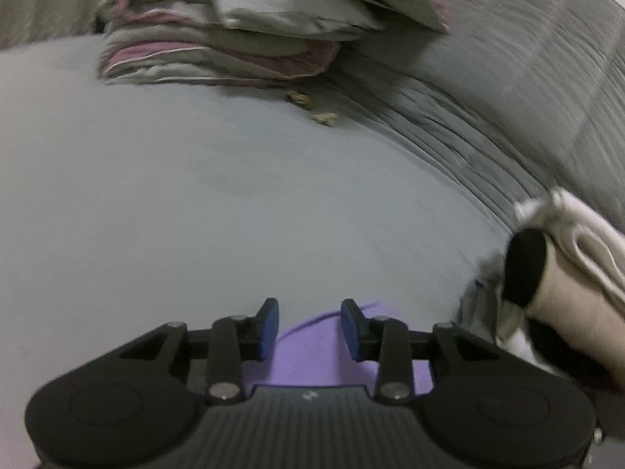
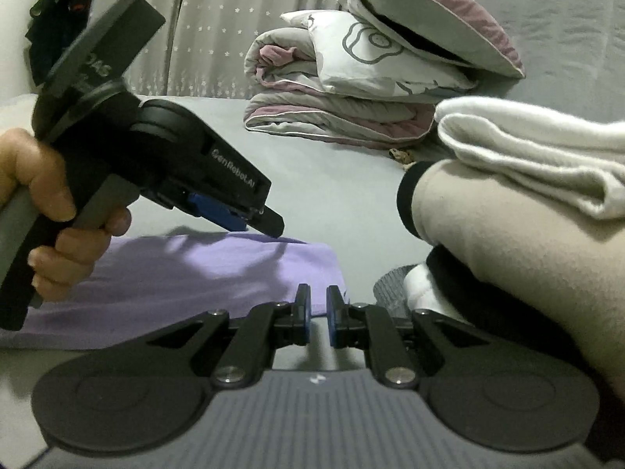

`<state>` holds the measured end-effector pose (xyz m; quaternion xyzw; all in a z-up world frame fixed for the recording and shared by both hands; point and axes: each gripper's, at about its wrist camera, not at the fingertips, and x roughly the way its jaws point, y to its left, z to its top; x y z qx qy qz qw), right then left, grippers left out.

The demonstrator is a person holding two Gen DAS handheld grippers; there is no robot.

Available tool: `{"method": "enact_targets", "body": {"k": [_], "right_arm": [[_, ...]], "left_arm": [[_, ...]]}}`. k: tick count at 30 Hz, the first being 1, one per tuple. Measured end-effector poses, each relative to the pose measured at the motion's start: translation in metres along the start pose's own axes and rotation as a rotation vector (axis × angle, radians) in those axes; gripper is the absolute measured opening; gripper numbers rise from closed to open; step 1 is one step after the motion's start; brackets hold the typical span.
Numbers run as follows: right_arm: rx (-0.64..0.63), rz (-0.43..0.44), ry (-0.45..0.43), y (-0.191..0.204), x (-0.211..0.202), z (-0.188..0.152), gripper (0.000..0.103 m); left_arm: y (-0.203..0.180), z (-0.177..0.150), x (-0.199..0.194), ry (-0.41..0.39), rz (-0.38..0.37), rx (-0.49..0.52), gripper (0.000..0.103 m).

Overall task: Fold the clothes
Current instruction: 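Open both grippers and release the lavender garment onto the bed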

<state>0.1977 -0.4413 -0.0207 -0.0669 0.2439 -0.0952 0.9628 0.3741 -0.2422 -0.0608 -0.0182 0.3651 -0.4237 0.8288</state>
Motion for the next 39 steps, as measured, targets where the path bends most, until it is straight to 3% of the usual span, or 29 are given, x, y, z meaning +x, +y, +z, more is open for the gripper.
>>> {"method": "enact_targets", "body": {"k": [5,11,13,18,24,26,28,35,37,39], "right_arm": [[-0.003,0.002,0.003,0.002,0.0,0.0,0.013],[-0.004,0.005,0.011,0.003,0.001,-0.002,0.013],[-0.001,0.007,0.012,0.003,0.001,-0.002,0.013],[0.002,0.01,0.016,0.003,0.002,-0.002,0.013],[0.004,0.014,0.023,0.002,0.002,-0.003,0.013],[0.008,0.019,0.028,0.002,0.003,-0.003,0.013],[0.013,0.027,0.031,0.0,0.003,-0.003,0.013],[0.05,0.085,0.065,-0.006,0.004,-0.002,0.014],[0.097,0.129,0.085,-0.011,0.005,-0.001,0.018],[0.133,0.164,0.097,-0.013,0.004,-0.001,0.038]], "left_arm": [[-0.005,-0.007,0.001,0.006,0.032,0.084,0.031],[-0.018,-0.006,0.013,-0.013,0.08,0.133,0.014],[-0.023,-0.008,0.016,-0.014,0.082,0.151,0.002],[-0.031,-0.009,0.017,-0.067,0.154,0.148,0.001],[-0.034,-0.008,0.025,-0.122,0.238,0.103,0.004],[-0.035,-0.005,0.02,-0.136,0.241,0.071,0.011],[-0.031,0.001,0.007,-0.161,0.232,0.028,0.024],[-0.006,0.009,-0.07,-0.231,0.244,-0.077,0.035],[-0.003,0.0,-0.089,-0.231,0.259,-0.081,0.035],[-0.001,-0.011,-0.107,-0.23,0.274,-0.081,0.036]]}}
